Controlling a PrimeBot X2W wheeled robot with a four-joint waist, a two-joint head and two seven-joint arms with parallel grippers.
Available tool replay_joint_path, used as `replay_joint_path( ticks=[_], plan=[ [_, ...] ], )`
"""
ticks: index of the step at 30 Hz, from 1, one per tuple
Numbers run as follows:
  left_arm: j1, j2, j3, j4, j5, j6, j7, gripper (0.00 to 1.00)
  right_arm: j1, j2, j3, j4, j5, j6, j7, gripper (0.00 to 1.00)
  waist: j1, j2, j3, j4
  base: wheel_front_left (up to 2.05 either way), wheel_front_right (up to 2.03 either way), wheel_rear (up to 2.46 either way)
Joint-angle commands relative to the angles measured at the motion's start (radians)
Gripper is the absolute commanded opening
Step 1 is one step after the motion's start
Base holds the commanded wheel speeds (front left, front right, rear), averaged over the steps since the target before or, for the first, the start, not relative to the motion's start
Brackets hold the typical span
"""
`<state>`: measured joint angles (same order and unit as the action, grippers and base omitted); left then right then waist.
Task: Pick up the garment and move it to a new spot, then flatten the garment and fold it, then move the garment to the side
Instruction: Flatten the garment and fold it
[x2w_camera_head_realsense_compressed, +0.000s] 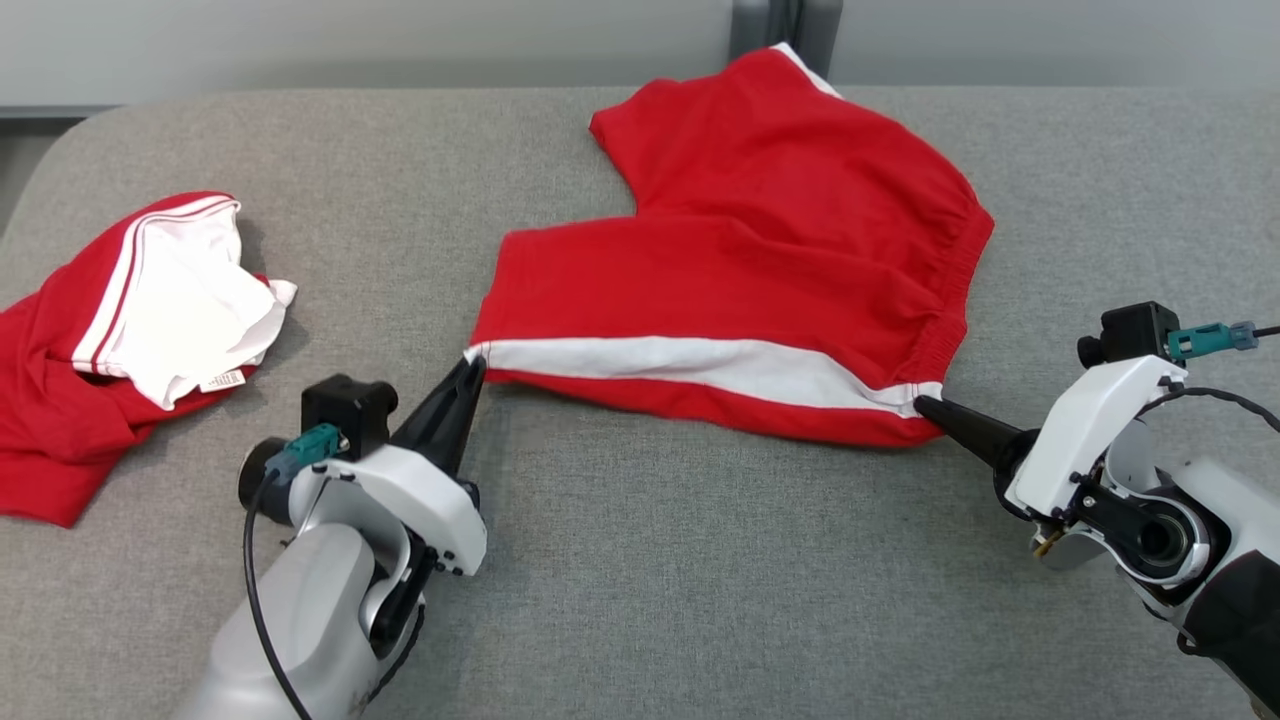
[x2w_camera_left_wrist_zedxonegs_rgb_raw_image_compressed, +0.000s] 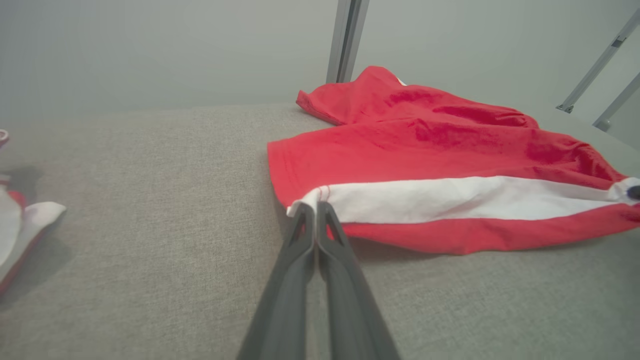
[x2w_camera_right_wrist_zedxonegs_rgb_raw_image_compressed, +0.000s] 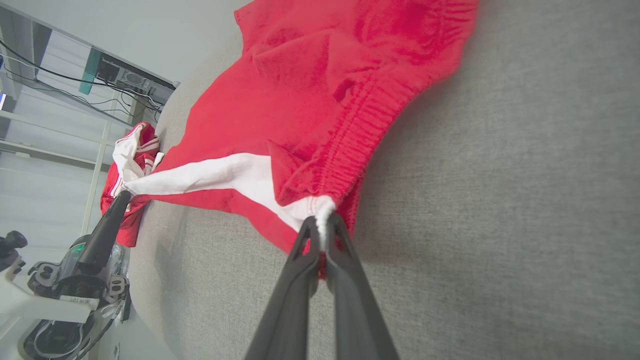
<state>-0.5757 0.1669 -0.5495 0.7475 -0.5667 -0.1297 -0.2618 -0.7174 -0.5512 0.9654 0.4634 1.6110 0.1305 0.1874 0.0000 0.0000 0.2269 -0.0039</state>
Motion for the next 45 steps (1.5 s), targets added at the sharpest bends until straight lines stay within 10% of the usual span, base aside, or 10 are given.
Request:
replay_joint_path(
  ticks=[1, 45],
  plan=[
    [0.021, 0.008, 0.004, 0.001, -0.002, -0.001, -0.004, 0.0, 0.015, -0.01, 0.0, 0.002, 0.0, 0.001, 0.011, 0.0, 0.0, 0.0, -0.013, 0.0, 0.0, 0.0, 0.0],
    [0.447, 0.052, 0.04, -0.197, 0.036, 0.038, -0.004, 0.0, 0.323, -0.139, 0.054, -0.168, 0.124, 0.001, 0.264, 0.0, 0.0, 0.0, -0.24, 0.009, 0.0, 0.0, 0.0]
  ],
)
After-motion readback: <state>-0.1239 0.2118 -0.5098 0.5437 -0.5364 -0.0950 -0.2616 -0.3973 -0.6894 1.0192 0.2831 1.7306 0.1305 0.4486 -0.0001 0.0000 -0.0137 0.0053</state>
